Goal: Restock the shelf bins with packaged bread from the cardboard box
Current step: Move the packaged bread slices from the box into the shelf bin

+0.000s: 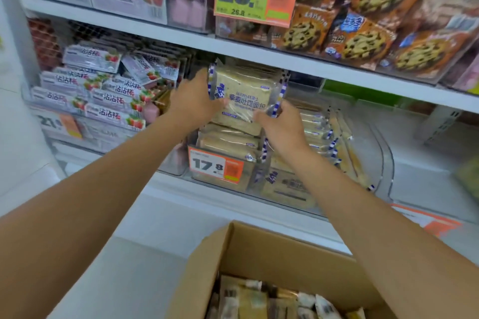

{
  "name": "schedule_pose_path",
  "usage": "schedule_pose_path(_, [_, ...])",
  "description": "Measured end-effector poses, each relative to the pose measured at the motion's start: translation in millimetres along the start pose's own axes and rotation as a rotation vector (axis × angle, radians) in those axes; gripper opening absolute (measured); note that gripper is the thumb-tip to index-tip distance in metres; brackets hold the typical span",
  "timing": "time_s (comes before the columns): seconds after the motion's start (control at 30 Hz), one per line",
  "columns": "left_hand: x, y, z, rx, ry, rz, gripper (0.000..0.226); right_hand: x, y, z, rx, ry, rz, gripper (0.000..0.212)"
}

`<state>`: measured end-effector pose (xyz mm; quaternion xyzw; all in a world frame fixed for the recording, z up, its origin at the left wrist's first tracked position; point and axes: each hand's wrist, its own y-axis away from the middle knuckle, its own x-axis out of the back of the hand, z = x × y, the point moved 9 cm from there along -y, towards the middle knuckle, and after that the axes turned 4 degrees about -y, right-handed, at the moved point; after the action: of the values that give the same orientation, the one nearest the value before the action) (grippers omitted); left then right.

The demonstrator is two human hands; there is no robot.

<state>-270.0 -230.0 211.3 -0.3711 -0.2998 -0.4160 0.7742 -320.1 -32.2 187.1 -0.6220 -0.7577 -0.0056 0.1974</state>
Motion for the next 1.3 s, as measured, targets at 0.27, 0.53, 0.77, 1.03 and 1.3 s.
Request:
schedule_pose_path(0.27, [-2, 20, 17, -0.149, -0.154, 0.093, 0.077, -3, 4, 9, 0.003, 0.104, -0.041, 0.041])
schedule_pose_path(0.53, [9, 80, 24, 0.026, -0.05, 0.232, 0.052, 37, 48, -5, 0.109, 0.414, 0.07, 0.053])
schedule_pose_path(0.77, [-78, 200, 77, -0.047, 0.211, -0.192, 0.015, 87, 161, 35, 0.147, 0.593, -0.053, 0.02])
schedule_pose_path(1.03, [-221, 362, 65, 0.01, 0.124, -0.807, 0.017, 188, 337, 235, -0.494, 0.624, -0.449, 0.027])
schedule_pose_path(1.3, [-271, 399, 59, 0.058, 0.144, -1.024, 0.023, 182, 419, 322, -0.713, 0.656, -0.875, 0.039])
